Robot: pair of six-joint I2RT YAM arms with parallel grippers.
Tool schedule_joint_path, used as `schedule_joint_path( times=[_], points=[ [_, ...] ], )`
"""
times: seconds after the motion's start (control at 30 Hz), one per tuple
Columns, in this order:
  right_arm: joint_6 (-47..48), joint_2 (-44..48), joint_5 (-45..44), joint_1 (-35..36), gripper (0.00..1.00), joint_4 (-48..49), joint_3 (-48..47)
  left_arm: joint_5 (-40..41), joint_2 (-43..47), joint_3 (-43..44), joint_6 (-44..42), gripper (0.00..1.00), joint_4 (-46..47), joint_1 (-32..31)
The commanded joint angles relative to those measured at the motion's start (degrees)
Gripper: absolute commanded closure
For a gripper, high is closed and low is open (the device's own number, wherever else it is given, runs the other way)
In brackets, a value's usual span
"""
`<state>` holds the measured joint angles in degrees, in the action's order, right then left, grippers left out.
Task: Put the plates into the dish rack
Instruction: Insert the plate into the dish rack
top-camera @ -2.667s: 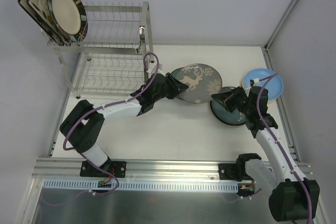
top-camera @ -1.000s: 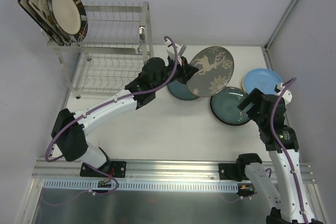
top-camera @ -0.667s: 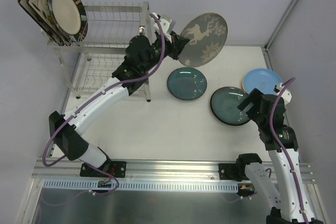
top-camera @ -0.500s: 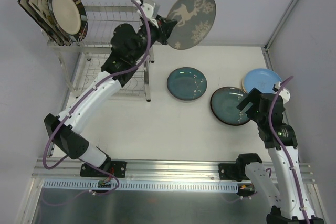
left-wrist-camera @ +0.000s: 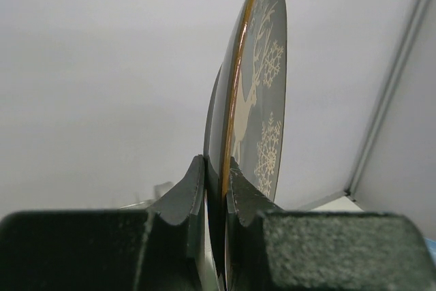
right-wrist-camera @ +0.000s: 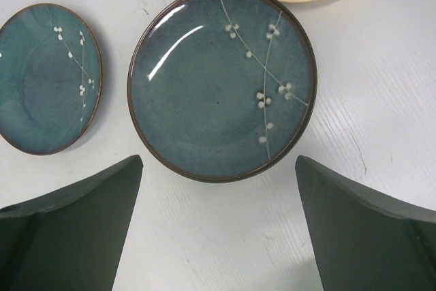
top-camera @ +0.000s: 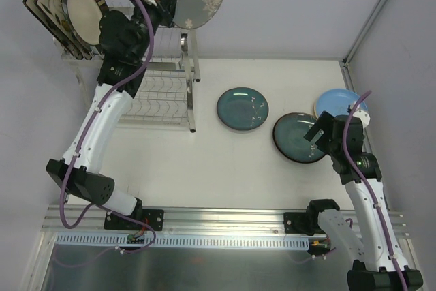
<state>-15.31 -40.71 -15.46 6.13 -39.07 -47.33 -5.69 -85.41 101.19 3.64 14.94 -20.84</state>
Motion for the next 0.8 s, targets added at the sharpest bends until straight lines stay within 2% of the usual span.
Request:
schedule_joint_path(
  times=[0.0,0.2,0.43,0.77],
  points=[
    [1.69,-0.77,1.14,0.11,0.0,2.07,-1.27,2.7,7.08,2.44,1.11,1.0,10.29,4.82],
    [2.39,-0.69,1.84,0.11,0.0,2.94,-1.01,5.42,12.01,-1.25,-1.7,1.0,8.8,14.13],
    [2.92,-1.48,2.63,0.11,0.0,4.0,-0.66,4.9,14.92,-2.66,-1.62,1.0,5.81,24.78],
    [3.09,-2.18,3.07,0.11,0.0,5.23,-0.3,4.55,14.57,-6.26,-8.73,1.0,2.99,29.89]
  ],
)
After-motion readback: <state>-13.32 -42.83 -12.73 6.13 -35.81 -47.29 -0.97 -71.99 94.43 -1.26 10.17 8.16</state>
